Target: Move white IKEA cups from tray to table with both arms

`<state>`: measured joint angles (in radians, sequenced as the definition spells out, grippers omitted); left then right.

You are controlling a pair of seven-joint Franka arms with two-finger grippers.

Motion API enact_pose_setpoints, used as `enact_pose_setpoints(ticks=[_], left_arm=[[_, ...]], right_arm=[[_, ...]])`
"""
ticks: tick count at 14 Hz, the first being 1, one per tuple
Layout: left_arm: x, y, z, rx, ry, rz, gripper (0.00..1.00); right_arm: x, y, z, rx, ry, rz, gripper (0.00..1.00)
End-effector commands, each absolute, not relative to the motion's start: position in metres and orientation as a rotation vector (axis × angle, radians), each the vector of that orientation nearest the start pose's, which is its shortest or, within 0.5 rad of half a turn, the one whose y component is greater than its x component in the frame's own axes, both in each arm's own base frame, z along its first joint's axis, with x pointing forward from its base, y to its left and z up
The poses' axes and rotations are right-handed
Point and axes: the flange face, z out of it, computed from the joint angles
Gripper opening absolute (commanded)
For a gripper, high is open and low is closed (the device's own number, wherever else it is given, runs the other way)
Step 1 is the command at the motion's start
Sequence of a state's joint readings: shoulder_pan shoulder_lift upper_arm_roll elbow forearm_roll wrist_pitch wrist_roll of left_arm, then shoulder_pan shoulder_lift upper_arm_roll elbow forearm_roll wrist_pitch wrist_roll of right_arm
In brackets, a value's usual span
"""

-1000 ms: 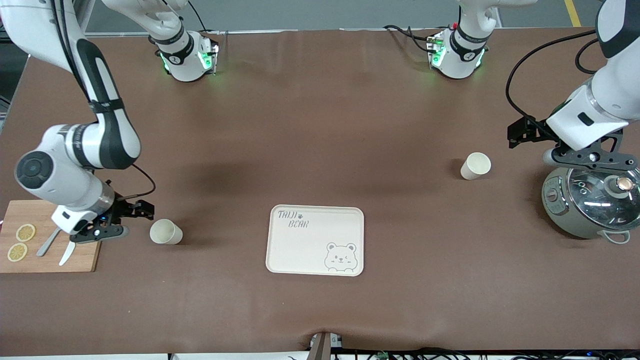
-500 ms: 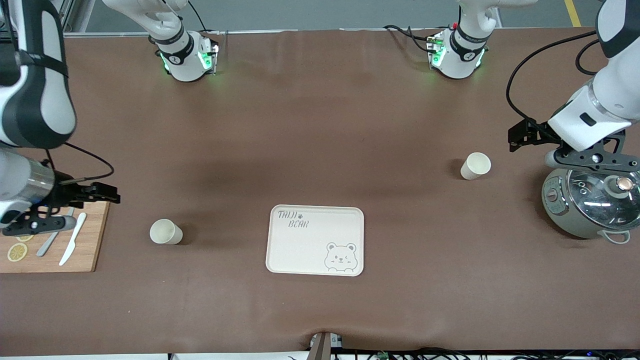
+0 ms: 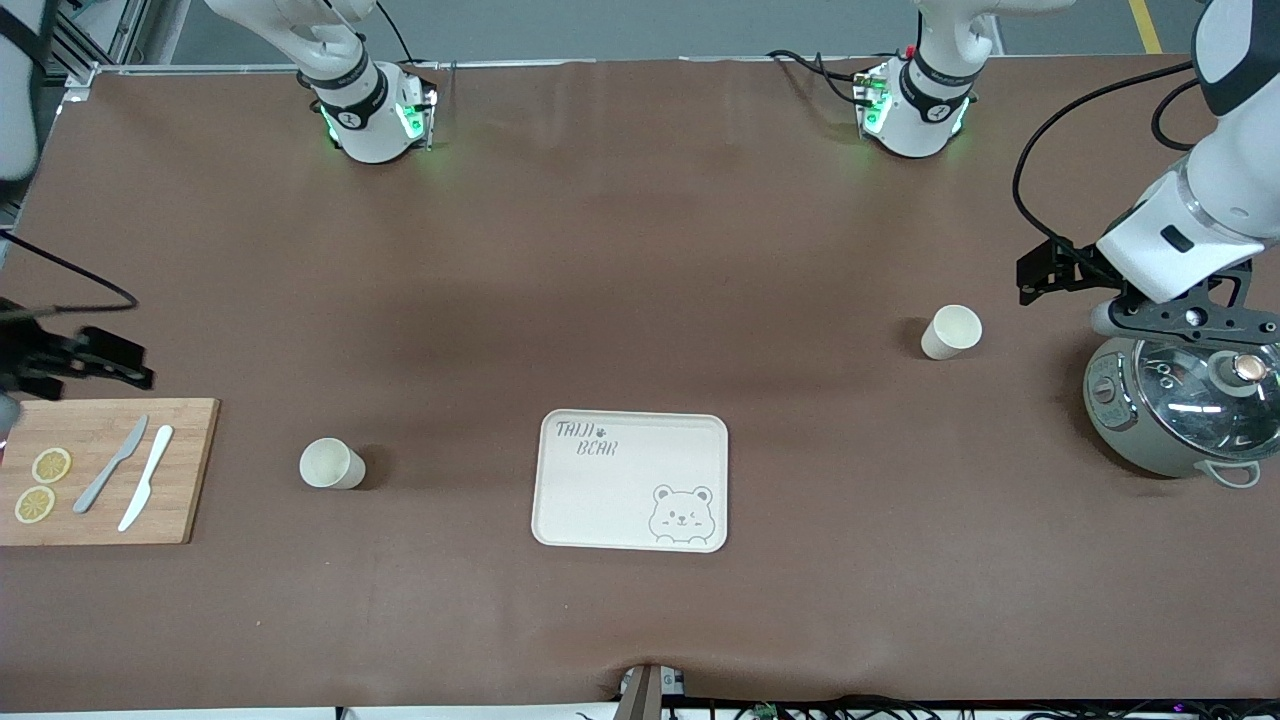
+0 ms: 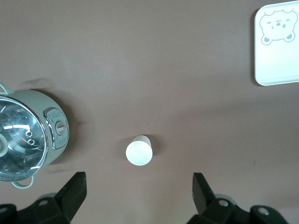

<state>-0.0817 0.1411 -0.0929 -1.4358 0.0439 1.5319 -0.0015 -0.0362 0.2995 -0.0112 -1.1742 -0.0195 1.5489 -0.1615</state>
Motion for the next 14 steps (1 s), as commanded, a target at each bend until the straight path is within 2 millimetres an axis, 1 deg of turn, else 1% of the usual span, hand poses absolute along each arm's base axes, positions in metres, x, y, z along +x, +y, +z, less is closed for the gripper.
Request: enact_pose_setpoints(ticks=[1, 3, 4, 5, 6, 8, 10, 11, 12, 13, 14], left_arm=[[0.59, -0.094, 0.609, -3.079, 0.278, 0.045, 1.0], [0.59, -0.094, 0.608, -3.079, 0.28, 0.047, 1.0], [0.59, -0.094, 0.608, -3.079, 0.276, 0.047, 1.0], [0.59, -0.094, 0.609, -3.08, 0.271, 0.045, 1.0], [0.59, -0.094, 0.608, -3.08, 0.269, 0.047, 1.0], [0.59, -0.094, 0.608, -3.079, 0.266, 0.047, 1.0], [0.589, -0.094, 0.61, -3.079, 0.264, 0.042, 1.0], [0.589, -0.095, 0.611, -3.077, 0.263, 0.039, 1.0], [0.589, -0.096, 0.61, -3.077, 0.266, 0.044, 1.0], [0.589, -0.096, 0.61, -3.077, 0.266, 0.041, 1.0], [0.588, -0.097, 0.61, -3.077, 0.27, 0.044, 1.0]], right_arm=[[0.625, -0.034, 0.668, -3.183, -0.189, -0.146, 1.0], [0.622, -0.04, 0.672, -3.117, -0.153, -0.165, 1.0], [0.622, -0.048, 0.672, -3.08, -0.041, -0.165, 1.0], [0.624, -0.049, 0.664, -3.076, 0.085, -0.138, 1.0], [0.626, -0.047, 0.654, -3.088, 0.157, -0.112, 1.0], [0.632, -0.04, 0.643, -3.163, 0.134, -0.092, 1.0], [0.636, -0.031, 0.637, -3.166, 0.11, -0.077, 1.0], [0.636, -0.031, 0.637, -3.169, 0.105, -0.082, 1.0], [0.636, -0.033, 0.637, -3.174, 0.062, -0.084, 1.0], [0.635, -0.039, 0.638, -3.18, -0.039, -0.084, 1.0], [0.635, -0.046, 0.64, -3.183, -0.103, -0.089, 1.0]])
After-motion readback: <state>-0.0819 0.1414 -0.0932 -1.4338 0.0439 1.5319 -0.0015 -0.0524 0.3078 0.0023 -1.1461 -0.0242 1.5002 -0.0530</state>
